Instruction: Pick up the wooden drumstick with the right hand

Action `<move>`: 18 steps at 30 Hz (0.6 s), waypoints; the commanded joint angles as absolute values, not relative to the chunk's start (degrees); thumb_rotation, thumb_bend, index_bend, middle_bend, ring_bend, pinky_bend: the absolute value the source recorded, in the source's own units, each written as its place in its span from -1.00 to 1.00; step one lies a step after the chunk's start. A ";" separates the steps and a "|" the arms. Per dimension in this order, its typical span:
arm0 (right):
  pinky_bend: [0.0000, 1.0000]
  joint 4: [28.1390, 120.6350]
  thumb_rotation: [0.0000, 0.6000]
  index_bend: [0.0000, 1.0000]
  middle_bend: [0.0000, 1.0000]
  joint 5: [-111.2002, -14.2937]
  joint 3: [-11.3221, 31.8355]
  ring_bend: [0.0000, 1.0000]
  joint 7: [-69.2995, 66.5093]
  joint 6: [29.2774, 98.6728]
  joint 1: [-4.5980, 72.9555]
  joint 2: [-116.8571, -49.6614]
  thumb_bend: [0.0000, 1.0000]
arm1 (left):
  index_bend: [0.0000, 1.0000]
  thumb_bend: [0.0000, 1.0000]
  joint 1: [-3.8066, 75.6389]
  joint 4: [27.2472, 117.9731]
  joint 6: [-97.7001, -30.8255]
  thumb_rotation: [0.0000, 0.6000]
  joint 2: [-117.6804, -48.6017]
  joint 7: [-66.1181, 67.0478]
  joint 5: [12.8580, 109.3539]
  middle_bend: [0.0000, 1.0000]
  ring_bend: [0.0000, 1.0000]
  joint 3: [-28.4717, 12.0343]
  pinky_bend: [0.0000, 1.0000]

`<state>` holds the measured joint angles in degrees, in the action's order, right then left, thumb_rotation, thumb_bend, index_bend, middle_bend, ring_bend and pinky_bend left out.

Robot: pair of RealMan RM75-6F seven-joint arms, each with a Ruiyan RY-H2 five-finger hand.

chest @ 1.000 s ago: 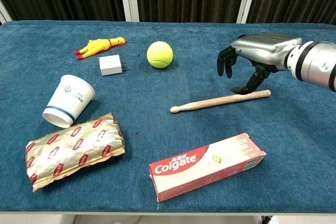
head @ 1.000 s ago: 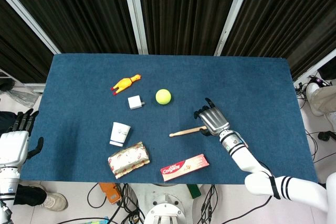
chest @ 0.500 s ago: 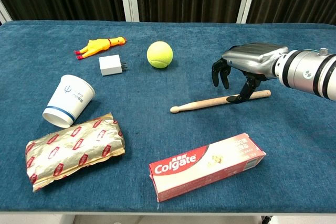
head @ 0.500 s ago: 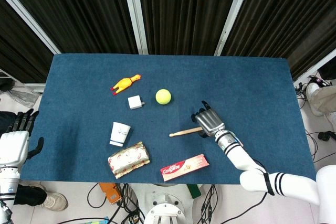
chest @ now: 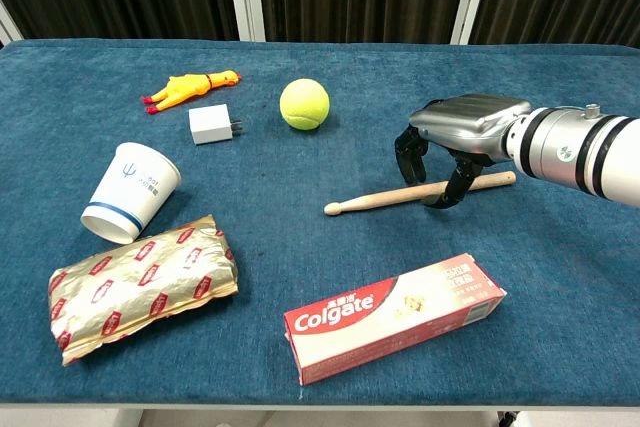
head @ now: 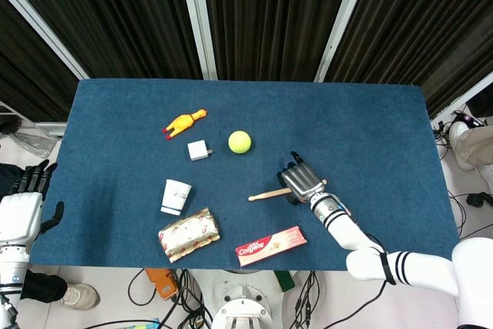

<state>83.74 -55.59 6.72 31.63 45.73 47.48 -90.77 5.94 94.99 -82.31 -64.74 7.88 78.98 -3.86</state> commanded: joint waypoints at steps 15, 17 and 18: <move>-1.00 81.57 1.00 0.18 0.06 -54.65 6.23 -0.32 30.25 45.76 48.98 -92.45 -0.02 | -0.93 -0.19 5.73 95.26 -82.10 1.00 -64.26 5.92 77.30 -1.00 -0.91 -4.66 -0.61; -1.00 81.26 1.00 0.20 0.08 -54.75 6.33 -0.31 29.96 45.95 49.10 -92.66 0.05 | -0.93 -0.19 5.77 95.19 -82.16 1.00 -64.27 6.06 77.63 -1.00 -0.91 -4.57 -0.61; -1.00 81.13 1.00 0.21 0.09 -54.80 6.36 -0.29 29.85 46.04 49.14 -92.78 0.10 | -0.93 -0.19 5.82 95.15 -82.14 1.00 -64.28 6.16 77.77 -1.00 -0.91 -4.52 -0.61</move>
<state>81.17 -54.76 6.33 29.88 46.00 49.11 -92.73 5.79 95.18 -82.13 -64.28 6.12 77.73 -4.54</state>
